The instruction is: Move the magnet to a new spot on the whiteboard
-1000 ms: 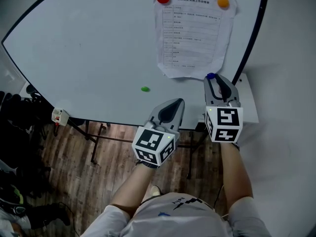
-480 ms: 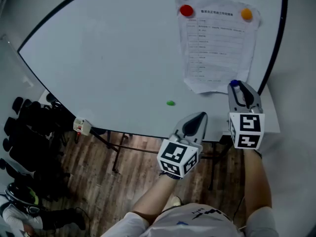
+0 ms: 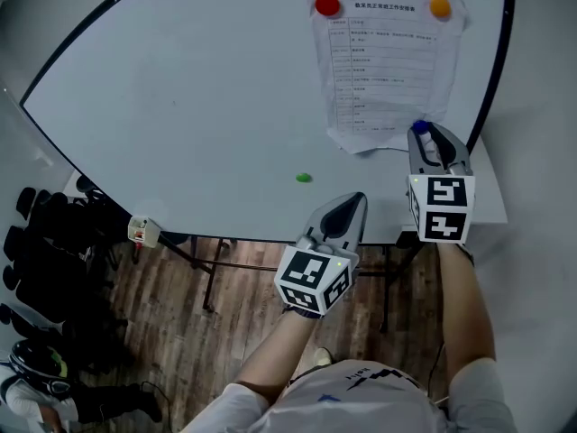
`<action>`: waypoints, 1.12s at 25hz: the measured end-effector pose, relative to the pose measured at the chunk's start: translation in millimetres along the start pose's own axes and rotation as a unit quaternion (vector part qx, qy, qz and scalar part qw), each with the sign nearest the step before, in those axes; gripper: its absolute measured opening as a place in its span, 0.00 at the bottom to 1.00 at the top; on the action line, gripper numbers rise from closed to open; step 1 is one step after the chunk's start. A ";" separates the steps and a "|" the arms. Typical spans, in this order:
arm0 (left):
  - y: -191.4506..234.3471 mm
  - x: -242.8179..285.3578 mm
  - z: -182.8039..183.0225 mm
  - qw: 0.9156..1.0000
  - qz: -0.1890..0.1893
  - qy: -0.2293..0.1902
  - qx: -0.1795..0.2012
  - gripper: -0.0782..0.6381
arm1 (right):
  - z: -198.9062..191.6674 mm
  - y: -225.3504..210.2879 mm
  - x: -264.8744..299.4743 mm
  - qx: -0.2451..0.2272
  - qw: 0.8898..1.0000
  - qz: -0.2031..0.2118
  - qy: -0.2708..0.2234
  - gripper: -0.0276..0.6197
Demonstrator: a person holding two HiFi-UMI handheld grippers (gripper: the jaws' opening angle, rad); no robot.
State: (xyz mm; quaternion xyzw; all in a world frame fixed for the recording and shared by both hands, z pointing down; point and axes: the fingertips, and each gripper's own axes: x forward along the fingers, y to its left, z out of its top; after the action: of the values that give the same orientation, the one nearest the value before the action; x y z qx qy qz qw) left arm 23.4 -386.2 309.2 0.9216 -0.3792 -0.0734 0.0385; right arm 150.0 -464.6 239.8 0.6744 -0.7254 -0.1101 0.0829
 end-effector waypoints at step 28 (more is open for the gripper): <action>-28.4 -16.1 -5.5 1.000 0.008 0.002 0.003 0.12 | -18.1 18.2 -55.5 0.077 0.994 0.071 -0.034 0.22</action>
State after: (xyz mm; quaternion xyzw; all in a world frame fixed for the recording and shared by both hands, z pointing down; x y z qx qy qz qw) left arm 32.6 -354.7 312.7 0.9190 -0.3862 -0.0702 0.0376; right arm 141.6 -408.9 263.7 0.6215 -0.7801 -0.0712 0.0136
